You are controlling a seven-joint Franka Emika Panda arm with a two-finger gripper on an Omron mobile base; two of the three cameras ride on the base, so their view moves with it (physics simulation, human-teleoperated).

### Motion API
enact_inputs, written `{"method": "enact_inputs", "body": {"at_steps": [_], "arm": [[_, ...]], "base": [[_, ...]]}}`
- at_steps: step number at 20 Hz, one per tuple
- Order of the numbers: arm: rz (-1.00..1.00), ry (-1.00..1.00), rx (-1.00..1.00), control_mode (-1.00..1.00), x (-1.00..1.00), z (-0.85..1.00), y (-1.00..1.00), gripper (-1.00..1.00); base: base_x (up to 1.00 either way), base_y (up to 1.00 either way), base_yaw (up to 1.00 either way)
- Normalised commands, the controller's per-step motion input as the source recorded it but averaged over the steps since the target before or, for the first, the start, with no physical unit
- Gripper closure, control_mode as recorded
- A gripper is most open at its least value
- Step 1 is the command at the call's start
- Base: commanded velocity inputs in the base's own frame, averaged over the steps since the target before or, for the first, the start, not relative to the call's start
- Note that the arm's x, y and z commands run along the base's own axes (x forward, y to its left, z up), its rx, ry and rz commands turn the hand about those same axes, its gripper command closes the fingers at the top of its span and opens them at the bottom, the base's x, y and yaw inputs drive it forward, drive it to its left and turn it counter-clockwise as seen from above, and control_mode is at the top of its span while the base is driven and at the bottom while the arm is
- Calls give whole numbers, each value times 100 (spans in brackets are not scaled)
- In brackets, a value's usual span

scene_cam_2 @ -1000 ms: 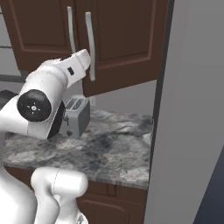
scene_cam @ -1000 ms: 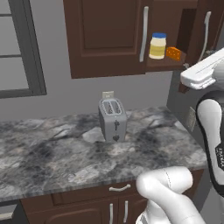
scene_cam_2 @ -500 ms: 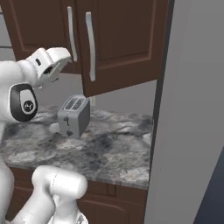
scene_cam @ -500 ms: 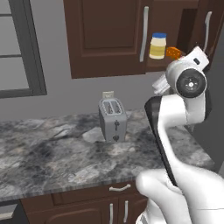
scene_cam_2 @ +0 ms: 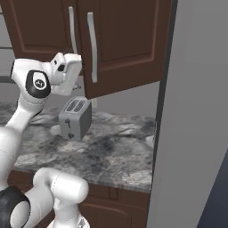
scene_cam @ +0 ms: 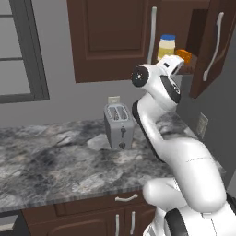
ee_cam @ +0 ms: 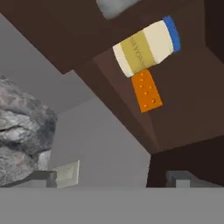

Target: The dining table condiment station is running low on mayonnaise. Refill the condiment station by opening the cabinet and taking the mayonnaise from the cabinet and placing it on the dining table.

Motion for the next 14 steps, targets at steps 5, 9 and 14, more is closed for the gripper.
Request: {"method": "enact_inputs", "body": {"at_steps": [5,9,14], "arm": [[-3,14,0,-100,41,-22,-86,-100],[-2,1,0,-100,-44,0,-100,-100],[-10,-1,0,-100,-90,0,-100,-100]], "base": [[0,0,0],[0,0,0],[0,0,0]]}}
